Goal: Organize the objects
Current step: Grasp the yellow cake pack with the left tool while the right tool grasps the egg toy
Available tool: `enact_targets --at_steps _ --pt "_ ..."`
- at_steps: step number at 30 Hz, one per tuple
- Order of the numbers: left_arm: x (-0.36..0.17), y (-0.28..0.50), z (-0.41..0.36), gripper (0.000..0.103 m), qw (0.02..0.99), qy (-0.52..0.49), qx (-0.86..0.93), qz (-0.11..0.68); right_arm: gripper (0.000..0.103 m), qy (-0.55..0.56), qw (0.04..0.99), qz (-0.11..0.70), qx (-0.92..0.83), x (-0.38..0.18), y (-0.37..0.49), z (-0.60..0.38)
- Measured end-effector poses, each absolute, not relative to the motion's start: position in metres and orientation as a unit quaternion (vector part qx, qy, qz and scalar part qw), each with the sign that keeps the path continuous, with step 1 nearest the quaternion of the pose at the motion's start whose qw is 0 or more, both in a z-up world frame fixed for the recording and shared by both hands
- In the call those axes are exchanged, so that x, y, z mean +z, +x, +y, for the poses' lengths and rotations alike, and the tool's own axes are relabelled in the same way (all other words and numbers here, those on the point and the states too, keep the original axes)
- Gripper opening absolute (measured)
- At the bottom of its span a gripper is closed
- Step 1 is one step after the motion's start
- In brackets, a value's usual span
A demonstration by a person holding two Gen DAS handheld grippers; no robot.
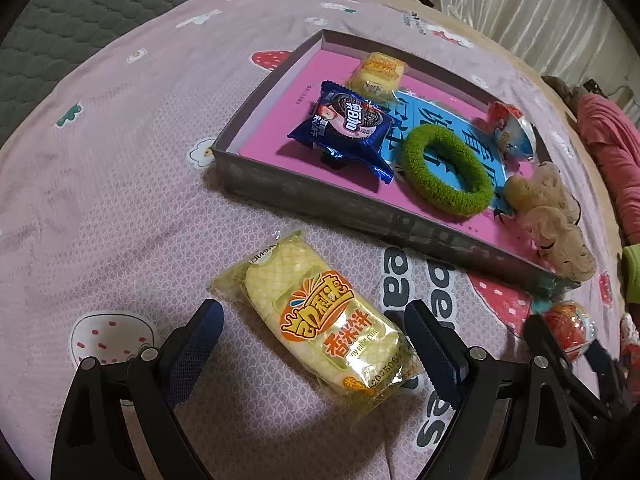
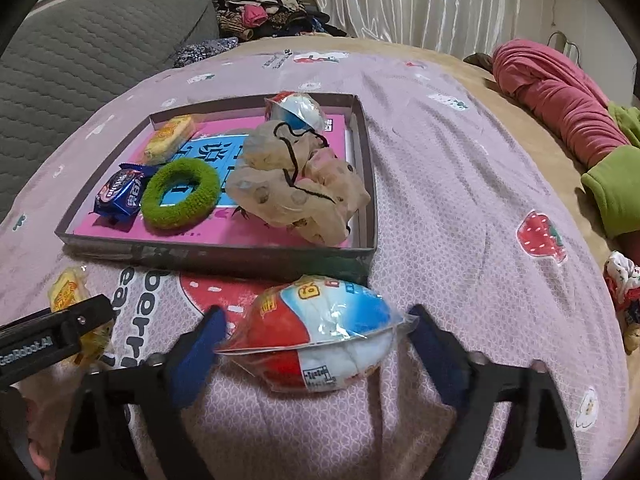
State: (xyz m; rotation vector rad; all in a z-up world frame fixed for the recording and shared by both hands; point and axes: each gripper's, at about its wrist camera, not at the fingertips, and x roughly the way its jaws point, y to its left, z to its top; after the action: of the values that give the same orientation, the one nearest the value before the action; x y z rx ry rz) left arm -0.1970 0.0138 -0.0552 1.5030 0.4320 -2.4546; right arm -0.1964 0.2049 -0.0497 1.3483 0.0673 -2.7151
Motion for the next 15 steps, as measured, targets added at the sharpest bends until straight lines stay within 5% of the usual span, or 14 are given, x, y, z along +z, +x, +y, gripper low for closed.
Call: enact_targets --at_steps 5,11,15 --pt "-0.055 -0.195 0.009 0.089 0.1 0.512 -0.839 0.156 0.081 0.436 0.071 0.029 -0.897 -0.047 -0.194 0.199" --pt "-0.055 -0.19 0.006 0.061 0.081 0.514 -0.84 0.154 0.081 0.429 0.101 0.036 -0.897 -0.041 -0.183 0.186" --pt "-0.054 -0.181 0.005 0.051 0.055 0.513 -0.844 0.147 0.081 0.43 0.121 0.039 -0.894 -0.04 -0.171 0.176"
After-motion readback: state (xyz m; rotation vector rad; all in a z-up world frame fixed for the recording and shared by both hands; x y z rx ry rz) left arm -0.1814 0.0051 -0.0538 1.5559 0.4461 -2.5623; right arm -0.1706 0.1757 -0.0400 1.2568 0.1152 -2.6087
